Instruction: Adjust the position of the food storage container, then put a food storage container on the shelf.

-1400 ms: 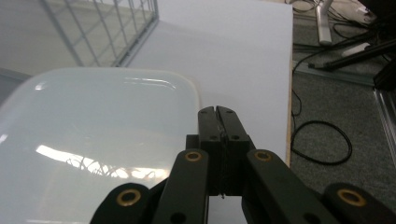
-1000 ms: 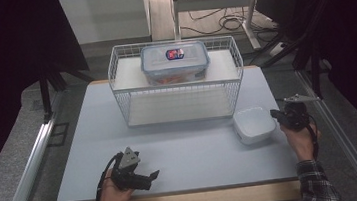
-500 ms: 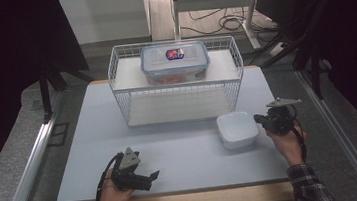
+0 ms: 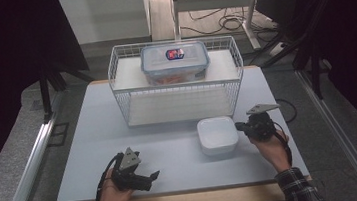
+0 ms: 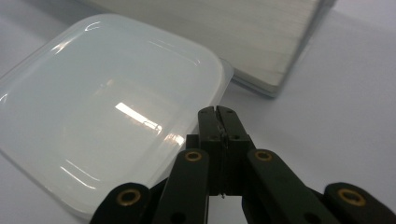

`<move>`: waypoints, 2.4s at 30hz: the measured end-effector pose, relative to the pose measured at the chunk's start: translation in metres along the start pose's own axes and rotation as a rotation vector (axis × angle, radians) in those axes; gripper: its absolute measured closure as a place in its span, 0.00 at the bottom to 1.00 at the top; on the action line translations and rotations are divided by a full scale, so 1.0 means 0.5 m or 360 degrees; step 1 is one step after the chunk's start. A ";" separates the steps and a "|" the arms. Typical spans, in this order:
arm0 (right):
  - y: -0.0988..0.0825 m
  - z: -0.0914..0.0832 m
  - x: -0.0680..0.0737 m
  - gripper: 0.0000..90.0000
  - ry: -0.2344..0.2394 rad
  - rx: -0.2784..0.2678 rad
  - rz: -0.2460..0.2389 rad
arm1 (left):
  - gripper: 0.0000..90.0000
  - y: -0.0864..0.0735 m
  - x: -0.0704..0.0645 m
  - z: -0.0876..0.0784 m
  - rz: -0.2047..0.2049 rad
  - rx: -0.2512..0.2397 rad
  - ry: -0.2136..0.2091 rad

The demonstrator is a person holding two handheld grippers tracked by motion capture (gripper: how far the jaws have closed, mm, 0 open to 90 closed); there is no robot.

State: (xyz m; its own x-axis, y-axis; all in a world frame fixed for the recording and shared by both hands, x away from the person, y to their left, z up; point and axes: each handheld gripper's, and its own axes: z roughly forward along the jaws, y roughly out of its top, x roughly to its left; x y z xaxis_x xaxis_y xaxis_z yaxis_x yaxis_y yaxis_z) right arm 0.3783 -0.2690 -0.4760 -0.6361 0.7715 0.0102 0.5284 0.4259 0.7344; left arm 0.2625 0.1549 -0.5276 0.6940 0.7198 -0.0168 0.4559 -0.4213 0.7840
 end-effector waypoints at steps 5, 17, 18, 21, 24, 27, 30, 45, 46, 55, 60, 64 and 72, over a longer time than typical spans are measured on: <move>0.008 0.010 0.034 0.99 0.0077 0.0008 -0.0019 | 0.03 0.000 0.000 0.000 0.0004 0.0001 -0.0001; 0.021 0.028 0.112 0.99 0.0226 0.0010 -0.0102 | 0.03 0.001 -0.002 -0.001 0.0023 0.0006 -0.0002; 0.022 0.029 0.118 0.99 0.0231 0.0010 -0.0106 | 0.03 0.001 -0.003 0.000 0.0019 0.0007 -0.0004; 0.025 0.034 0.133 0.99 0.0256 0.0004 -0.0125 | 0.03 0.001 -0.003 0.000 0.0022 0.0010 -0.0005; 0.028 0.039 0.143 0.98 0.0261 -0.0006 -0.0142 | 0.03 0.001 -0.004 0.001 0.0026 0.0011 -0.0007; 0.031 0.046 0.149 0.98 0.0269 -0.0019 -0.0129 | 0.03 0.001 -0.005 0.002 0.0030 0.0015 -0.0009; 0.034 0.052 0.154 0.98 0.0269 -0.0030 -0.0127 | 0.03 0.001 -0.006 0.003 0.0033 0.0019 -0.0008; 0.013 0.003 0.141 0.66 0.0234 -0.0175 -0.0091 | 0.05 0.004 -0.005 -0.003 -0.0001 0.0028 -0.0030; 0.012 0.000 0.141 0.62 0.0243 -0.0183 -0.0087 | 0.05 0.004 -0.005 -0.003 0.0001 0.0027 -0.0028; -0.004 -0.014 0.158 0.27 0.0292 -0.0217 -0.0129 | 0.04 0.001 -0.001 -0.005 -0.0007 -0.0011 -0.0027; -0.013 -0.007 0.168 0.15 0.0304 -0.0210 -0.0146 | 0.04 0.001 0.001 -0.005 -0.0032 -0.0019 -0.0047; -0.014 -0.002 0.171 0.11 0.0286 -0.0204 -0.0165 | 0.03 0.000 0.000 -0.002 -0.0026 -0.0024 -0.0052; -0.014 0.005 0.169 0.05 0.0276 -0.0229 -0.0099 | 0.03 0.004 -0.001 0.005 0.0004 0.0023 -0.0010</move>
State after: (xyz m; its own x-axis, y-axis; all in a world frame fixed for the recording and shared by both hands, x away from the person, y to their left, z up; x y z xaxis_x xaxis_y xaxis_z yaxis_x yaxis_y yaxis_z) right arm 0.3223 -0.2057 -0.4819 -0.7586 0.6479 0.0692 0.4074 0.3887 0.8264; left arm 0.2647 0.1523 -0.5274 0.6988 0.7151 -0.0186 0.4619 -0.4313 0.7750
